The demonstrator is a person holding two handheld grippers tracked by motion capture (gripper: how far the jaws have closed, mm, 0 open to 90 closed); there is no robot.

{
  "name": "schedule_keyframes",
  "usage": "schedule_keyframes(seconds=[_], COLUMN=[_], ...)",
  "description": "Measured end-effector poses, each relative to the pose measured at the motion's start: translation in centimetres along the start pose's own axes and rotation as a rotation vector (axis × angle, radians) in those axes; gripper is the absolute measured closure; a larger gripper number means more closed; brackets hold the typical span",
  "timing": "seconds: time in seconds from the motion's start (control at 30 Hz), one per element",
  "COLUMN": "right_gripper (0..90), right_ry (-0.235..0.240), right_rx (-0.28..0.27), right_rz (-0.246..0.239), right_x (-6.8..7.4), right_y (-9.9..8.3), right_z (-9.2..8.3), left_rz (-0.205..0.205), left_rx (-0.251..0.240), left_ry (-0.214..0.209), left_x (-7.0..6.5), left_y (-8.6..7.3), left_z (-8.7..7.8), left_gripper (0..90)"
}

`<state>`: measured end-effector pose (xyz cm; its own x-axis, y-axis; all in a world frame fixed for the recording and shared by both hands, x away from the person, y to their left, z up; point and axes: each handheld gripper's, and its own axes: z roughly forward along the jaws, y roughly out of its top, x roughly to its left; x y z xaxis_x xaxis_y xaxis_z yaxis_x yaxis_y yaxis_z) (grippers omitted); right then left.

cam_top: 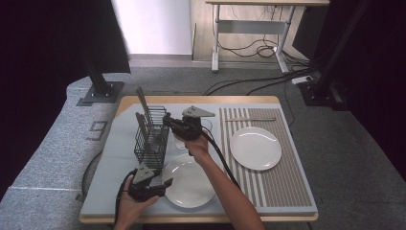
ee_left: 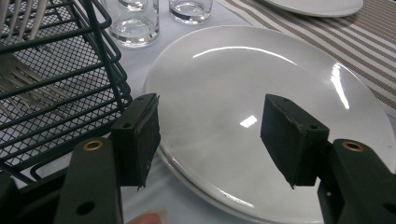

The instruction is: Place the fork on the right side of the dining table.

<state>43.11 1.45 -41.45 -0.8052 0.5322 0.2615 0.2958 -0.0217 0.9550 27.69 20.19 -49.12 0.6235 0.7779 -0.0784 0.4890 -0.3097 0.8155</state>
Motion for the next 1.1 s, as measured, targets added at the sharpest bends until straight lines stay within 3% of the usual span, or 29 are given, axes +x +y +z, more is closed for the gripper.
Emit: schedule_keyframes(seconds=[1.1], right_gripper=[86.1], right_ry=[0.010], right_rx=[-0.109], right_rz=[0.054], right_x=[-0.5], right_y=[0.8], right_z=[-3.1], left_rz=[0.001], left_rx=[0.006], left_ry=[0.001], left_x=[-0.1], left_y=[0.0], left_z=[0.1], left_gripper=[37.4])
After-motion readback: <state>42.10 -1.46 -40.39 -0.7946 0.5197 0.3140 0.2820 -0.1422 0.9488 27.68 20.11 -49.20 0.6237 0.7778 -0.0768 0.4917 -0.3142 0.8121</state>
